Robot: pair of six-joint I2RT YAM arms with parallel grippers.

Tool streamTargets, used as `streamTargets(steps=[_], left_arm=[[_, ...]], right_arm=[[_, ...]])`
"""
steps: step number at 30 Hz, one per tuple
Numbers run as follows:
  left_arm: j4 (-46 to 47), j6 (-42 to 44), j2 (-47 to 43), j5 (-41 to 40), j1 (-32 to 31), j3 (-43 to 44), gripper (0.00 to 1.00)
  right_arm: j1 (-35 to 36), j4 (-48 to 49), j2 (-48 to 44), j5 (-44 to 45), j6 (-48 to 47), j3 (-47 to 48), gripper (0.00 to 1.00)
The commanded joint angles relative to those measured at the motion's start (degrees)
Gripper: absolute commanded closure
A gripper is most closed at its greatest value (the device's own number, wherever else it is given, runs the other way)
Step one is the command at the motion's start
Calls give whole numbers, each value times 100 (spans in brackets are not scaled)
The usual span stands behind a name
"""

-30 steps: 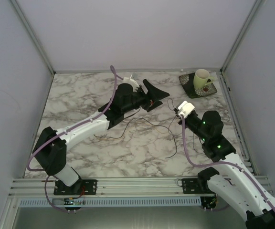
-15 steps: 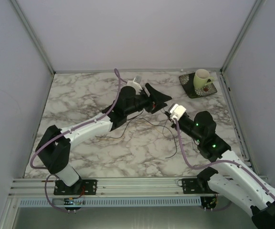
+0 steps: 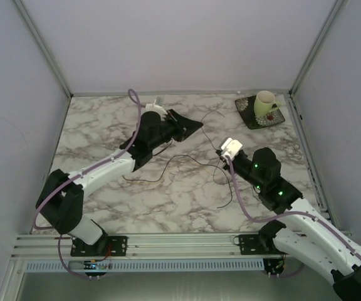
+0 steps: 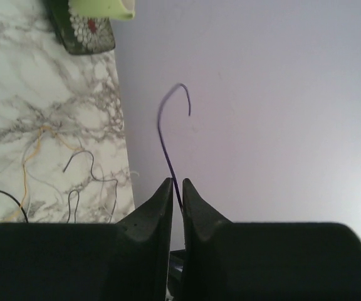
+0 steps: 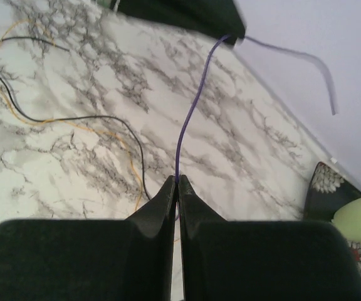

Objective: Zip-tie the wires
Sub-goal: Pick up the cable at the center of the board.

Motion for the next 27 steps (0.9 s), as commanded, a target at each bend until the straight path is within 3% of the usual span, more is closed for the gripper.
streamTargets(steps=[1, 8, 9, 12, 18, 22, 27], left_arm=[[89, 340, -492, -280, 55, -119, 92], [41, 498, -659, -392, 98, -213, 100], [-22, 508, -658, -405, 106, -204, 97], [-404, 582, -722, -488, 122, -203, 65], [-896, 503, -975, -173, 151, -425, 40], [-750, 195, -1032, 123, 106, -630, 32], [-91, -265, -811, 366, -48, -826, 29]], right_arm=[[136, -245, 180, 94, 130, 154, 100], [204, -151, 307, 215, 144, 144, 100], [204, -123, 317, 241, 163, 149, 100], [204, -52, 359, 412, 228, 183, 100], [204, -29, 468, 478, 131, 251, 100], [225, 101, 566, 336, 47, 285, 100], [310, 307, 796, 225, 16, 364, 100]])
